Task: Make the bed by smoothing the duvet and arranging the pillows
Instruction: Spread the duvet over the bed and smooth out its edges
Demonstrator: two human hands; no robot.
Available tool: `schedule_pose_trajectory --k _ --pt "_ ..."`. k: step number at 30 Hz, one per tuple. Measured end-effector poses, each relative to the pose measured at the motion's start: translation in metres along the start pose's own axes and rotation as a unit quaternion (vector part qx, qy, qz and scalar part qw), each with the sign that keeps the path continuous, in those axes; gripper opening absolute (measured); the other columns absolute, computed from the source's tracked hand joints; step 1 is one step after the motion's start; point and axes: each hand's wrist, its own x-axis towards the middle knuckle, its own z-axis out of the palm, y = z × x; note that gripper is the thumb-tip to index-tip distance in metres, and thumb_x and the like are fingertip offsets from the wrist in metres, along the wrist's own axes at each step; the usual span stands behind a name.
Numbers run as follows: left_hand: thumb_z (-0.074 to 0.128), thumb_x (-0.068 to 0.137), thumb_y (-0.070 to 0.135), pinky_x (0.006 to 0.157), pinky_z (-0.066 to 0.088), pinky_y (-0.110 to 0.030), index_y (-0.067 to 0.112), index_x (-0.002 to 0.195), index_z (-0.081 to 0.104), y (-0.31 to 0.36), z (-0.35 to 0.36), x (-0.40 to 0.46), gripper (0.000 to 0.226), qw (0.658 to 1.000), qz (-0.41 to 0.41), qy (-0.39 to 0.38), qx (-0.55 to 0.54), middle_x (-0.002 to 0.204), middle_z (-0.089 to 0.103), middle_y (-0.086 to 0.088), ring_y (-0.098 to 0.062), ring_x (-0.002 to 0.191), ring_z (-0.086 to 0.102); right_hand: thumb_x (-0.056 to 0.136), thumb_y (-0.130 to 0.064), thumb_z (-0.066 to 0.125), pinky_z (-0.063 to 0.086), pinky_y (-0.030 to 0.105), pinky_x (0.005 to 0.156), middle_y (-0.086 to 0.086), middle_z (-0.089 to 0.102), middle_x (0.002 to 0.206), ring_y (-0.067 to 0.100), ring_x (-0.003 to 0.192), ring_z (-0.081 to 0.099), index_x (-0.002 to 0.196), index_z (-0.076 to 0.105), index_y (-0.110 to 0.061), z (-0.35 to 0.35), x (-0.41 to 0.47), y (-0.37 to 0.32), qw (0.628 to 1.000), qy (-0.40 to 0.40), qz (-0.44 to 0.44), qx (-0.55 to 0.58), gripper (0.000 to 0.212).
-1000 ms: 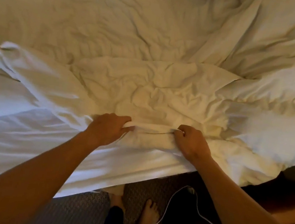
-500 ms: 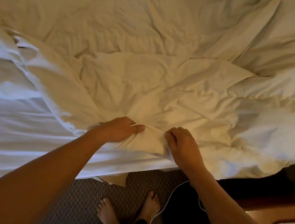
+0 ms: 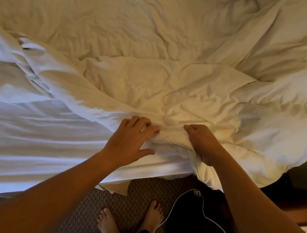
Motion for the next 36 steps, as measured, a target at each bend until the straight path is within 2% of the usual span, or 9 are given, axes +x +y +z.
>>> schedule_pose_trajectory --k 4,8,12,16,22,26,30,33,36 --pt "0.049 0.093 0.034 0.071 0.049 -0.041 0.018 0.104 0.068 0.009 -0.008 0.020 0.027 0.994 -0.055 0.028 -0.086 0.096 0.067 -0.006 -0.031 0.090 0.060 0.101 -0.030 0.051 0.047 0.037 0.072 0.022 0.069 0.092 0.036 0.089 0.064 0.096 0.068 0.004 -0.002 0.004 0.009 0.996 0.006 -0.009 -0.090 0.038" --pt "0.041 0.103 0.037 0.058 0.037 -0.034 0.020 0.097 0.060 0.017 -0.024 0.025 0.027 0.992 -0.097 -0.019 -0.083 0.079 0.066 -0.007 -0.030 0.073 0.061 0.099 -0.023 0.050 0.041 0.028 0.068 -0.001 0.064 0.093 0.015 0.083 0.059 0.106 0.065 -0.018 0.002 -0.021 0.017 0.955 0.210 -0.193 -0.077 0.017" --pt "0.048 0.098 0.038 0.056 0.037 -0.035 0.019 0.077 0.055 0.025 -0.049 0.015 0.029 0.974 -0.170 -0.032 -0.149 0.065 0.057 -0.001 -0.027 0.066 0.056 0.094 -0.039 0.057 0.044 0.028 0.086 -0.005 0.061 0.109 0.012 0.103 0.056 0.119 0.063 -0.020 0.042 -0.065 0.029 0.930 0.086 -0.338 -0.113 0.031" --pt "0.064 0.090 0.042 0.055 0.038 -0.031 0.027 0.083 0.062 0.029 -0.073 -0.014 0.017 0.945 -0.231 -0.032 -0.231 0.056 0.055 0.004 -0.014 0.059 0.055 0.095 -0.034 0.061 0.048 0.033 0.083 -0.005 0.061 0.105 0.014 0.101 0.055 0.114 0.064 -0.019 0.062 -0.076 0.025 0.929 0.114 -0.329 -0.123 0.024" --pt "0.072 0.084 0.044 0.054 0.037 -0.021 0.029 0.086 0.067 0.033 -0.088 -0.055 0.016 0.930 -0.206 -0.023 -0.305 0.062 0.060 0.007 -0.004 0.056 0.050 0.099 -0.028 0.047 0.044 0.032 0.068 -0.002 0.064 0.079 0.011 0.074 0.057 0.095 0.062 -0.017 0.066 -0.093 0.008 0.941 0.017 -0.313 -0.129 0.020" --pt "0.076 0.079 0.017 0.071 0.046 -0.033 0.020 0.104 0.069 -0.002 -0.071 -0.091 0.026 0.982 -0.148 0.022 -0.118 0.086 0.066 0.001 -0.024 0.080 0.063 0.104 -0.025 0.050 0.036 0.019 0.059 -0.004 0.052 0.064 0.003 0.060 0.049 0.082 0.056 -0.018 0.045 -0.114 0.004 0.949 -0.020 -0.295 -0.109 0.024" --pt "0.065 0.075 -0.004 0.077 0.049 -0.044 0.010 0.098 0.070 -0.034 -0.068 -0.121 0.027 0.959 -0.259 0.113 -0.031 0.094 0.060 -0.009 -0.035 0.090 0.056 0.101 -0.035 0.048 0.040 0.029 0.062 0.000 0.056 0.066 0.011 0.063 0.054 0.077 0.055 -0.023 0.043 -0.131 0.002 0.940 -0.028 -0.297 -0.168 0.028" --pt "0.057 0.093 0.008 0.072 0.051 -0.041 0.014 0.107 0.063 -0.023 -0.089 -0.136 0.017 0.932 -0.302 0.146 -0.139 0.096 0.064 -0.009 -0.031 0.091 0.059 0.102 -0.031 0.050 0.045 0.041 0.067 0.000 0.060 0.068 0.020 0.068 0.059 0.082 0.055 -0.026 0.048 -0.135 -0.001 0.941 0.025 -0.258 -0.215 0.022" --pt "0.048 0.102 0.031 0.061 0.048 -0.038 0.020 0.110 0.057 -0.016 -0.112 -0.154 0.016 0.935 -0.299 0.102 -0.163 0.075 0.064 -0.003 -0.029 0.071 0.061 0.099 -0.034 0.046 0.048 0.046 0.077 0.002 0.065 0.085 0.029 0.086 0.061 0.093 0.059 -0.025 0.063 -0.145 -0.008 0.939 0.064 -0.232 -0.244 0.017"
